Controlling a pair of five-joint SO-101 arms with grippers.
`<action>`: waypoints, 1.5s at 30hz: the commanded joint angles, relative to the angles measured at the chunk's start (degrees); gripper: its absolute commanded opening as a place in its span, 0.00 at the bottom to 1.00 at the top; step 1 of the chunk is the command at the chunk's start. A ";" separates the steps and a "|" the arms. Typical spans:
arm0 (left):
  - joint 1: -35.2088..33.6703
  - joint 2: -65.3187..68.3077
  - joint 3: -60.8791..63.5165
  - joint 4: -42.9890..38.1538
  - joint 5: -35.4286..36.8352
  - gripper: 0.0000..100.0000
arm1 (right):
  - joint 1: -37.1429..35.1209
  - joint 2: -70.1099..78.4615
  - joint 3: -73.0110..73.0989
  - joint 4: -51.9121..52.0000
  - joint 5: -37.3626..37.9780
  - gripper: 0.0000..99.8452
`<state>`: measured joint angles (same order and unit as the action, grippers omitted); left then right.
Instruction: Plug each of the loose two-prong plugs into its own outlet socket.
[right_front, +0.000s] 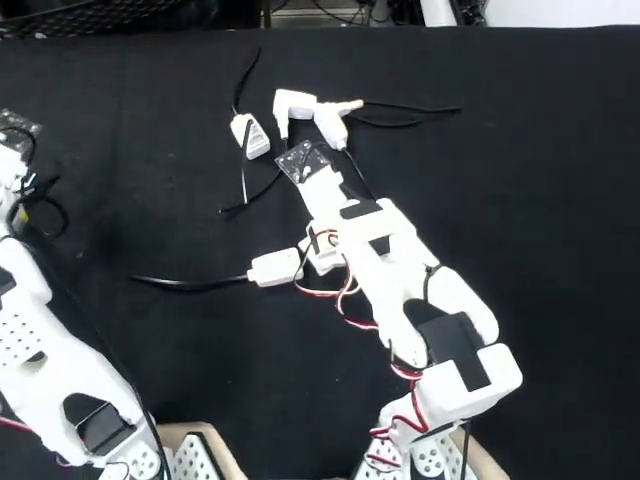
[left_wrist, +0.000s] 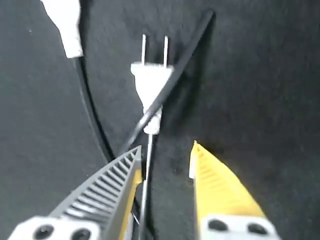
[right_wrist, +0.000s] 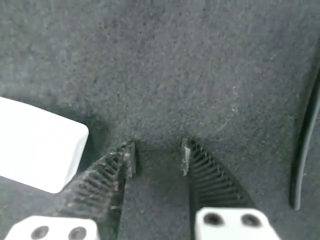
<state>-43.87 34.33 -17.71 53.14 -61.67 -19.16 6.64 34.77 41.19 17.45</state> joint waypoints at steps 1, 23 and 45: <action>0.92 -0.53 -6.11 0.18 0.44 0.16 | 0.53 -1.80 -0.48 -0.97 -0.62 0.15; 4.70 7.82 -6.46 -8.18 3.25 0.17 | 0.53 -1.80 -0.48 -1.05 -0.62 0.15; 4.88 16.26 -18.33 -8.09 7.74 0.17 | 0.53 -1.80 -0.48 -1.05 -0.53 0.15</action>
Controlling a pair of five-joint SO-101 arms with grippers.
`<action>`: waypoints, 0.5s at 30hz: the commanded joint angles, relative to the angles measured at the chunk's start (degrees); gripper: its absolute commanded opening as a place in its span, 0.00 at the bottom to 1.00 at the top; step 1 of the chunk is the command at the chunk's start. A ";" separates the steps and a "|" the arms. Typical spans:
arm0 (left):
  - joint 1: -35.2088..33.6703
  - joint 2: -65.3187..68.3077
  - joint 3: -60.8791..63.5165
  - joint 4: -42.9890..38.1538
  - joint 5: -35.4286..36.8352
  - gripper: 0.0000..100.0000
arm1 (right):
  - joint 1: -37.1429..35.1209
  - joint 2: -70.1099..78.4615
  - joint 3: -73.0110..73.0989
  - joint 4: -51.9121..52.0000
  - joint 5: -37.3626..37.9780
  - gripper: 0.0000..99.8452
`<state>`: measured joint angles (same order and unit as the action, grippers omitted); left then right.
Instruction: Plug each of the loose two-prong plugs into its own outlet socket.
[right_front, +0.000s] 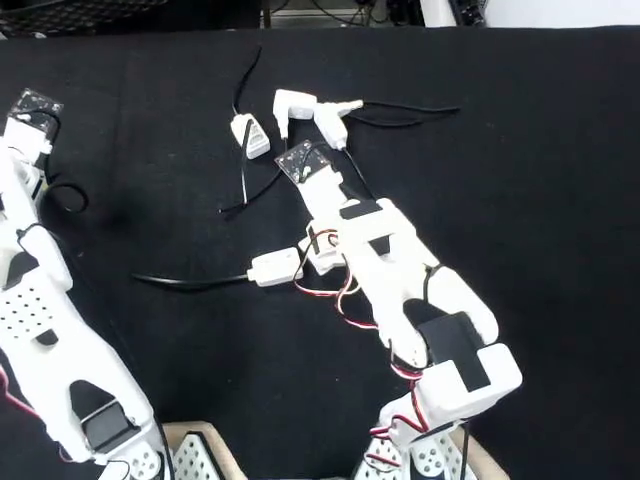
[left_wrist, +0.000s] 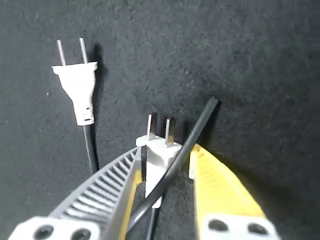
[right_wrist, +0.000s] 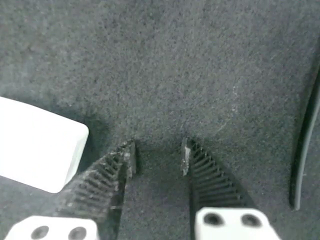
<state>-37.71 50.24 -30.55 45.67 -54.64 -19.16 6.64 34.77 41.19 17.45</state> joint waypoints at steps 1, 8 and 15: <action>-1.80 0.35 -6.64 -0.62 0.70 0.17 | 0.53 -1.80 -0.48 -1.05 -0.53 0.15; -2.33 1.05 -8.22 -0.62 0.53 0.17 | 0.53 -1.80 -0.48 -1.05 -0.53 0.15; -2.15 5.27 -6.55 -0.97 0.26 0.13 | 0.53 -1.80 -0.48 -1.05 -0.53 0.15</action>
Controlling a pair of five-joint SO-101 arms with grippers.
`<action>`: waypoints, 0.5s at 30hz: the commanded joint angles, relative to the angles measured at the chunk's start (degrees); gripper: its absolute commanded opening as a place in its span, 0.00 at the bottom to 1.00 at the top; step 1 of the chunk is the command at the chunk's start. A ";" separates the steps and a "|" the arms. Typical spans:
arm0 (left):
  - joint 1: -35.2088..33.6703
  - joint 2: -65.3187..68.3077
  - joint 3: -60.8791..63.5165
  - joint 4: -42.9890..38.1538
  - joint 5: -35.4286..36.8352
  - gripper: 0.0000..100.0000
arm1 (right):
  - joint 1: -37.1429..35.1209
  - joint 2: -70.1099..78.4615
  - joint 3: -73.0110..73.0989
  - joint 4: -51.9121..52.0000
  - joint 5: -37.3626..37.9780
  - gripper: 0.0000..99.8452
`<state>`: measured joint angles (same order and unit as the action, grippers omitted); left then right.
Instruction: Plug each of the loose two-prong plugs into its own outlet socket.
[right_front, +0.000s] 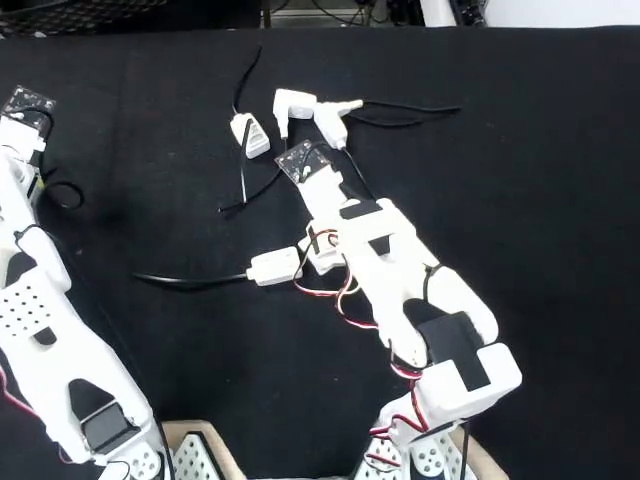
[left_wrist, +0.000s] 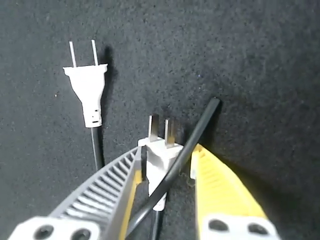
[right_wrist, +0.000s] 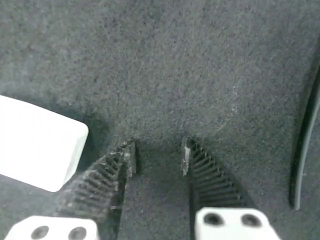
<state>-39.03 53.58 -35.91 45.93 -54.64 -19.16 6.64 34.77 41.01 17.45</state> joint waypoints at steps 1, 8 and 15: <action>-0.92 2.29 -1.19 -1.23 0.26 0.09 | 0.53 -1.80 -0.48 -0.88 -0.53 0.15; -0.84 2.20 -1.19 -0.88 0.35 0.03 | 0.53 -1.80 -0.48 -0.88 -0.53 0.15; 1.98 -6.59 -1.45 11.08 0.79 0.03 | 0.53 -1.80 -0.31 -1.58 -0.53 0.15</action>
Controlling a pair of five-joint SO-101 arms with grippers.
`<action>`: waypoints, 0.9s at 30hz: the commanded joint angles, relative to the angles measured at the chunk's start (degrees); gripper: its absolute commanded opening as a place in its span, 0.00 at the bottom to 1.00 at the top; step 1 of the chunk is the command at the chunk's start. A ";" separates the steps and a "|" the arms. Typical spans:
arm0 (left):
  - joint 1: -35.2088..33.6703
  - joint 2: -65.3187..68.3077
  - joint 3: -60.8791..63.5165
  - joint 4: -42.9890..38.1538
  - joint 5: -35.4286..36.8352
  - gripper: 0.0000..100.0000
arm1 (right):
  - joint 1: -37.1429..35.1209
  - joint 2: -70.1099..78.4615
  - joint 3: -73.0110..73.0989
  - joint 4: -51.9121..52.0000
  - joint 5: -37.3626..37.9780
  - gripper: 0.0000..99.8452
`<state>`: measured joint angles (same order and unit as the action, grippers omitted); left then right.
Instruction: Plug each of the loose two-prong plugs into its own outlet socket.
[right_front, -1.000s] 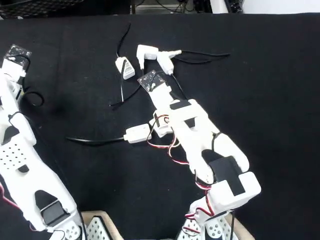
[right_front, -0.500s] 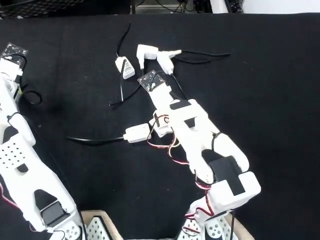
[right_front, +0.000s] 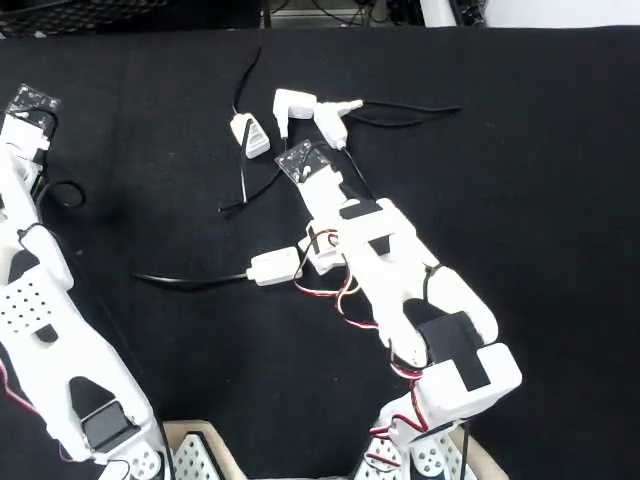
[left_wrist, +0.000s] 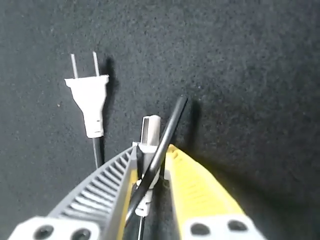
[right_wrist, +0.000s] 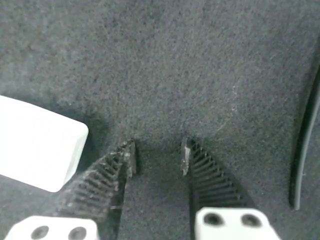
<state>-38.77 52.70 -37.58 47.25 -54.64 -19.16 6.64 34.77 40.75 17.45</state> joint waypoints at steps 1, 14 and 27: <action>2.77 -7.82 0.22 13.71 0.79 0.03 | 0.53 -1.80 -0.31 -1.32 -0.53 0.15; 9.80 -26.90 0.31 40.53 5.19 0.03 | 0.53 -1.80 -0.31 -1.32 -0.53 0.15; -8.57 -38.95 3.65 28.57 0.26 0.03 | 0.53 -1.80 -0.31 -1.32 -0.53 0.15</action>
<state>-40.44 17.71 -36.26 85.23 -51.12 -19.16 6.64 34.77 40.48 17.45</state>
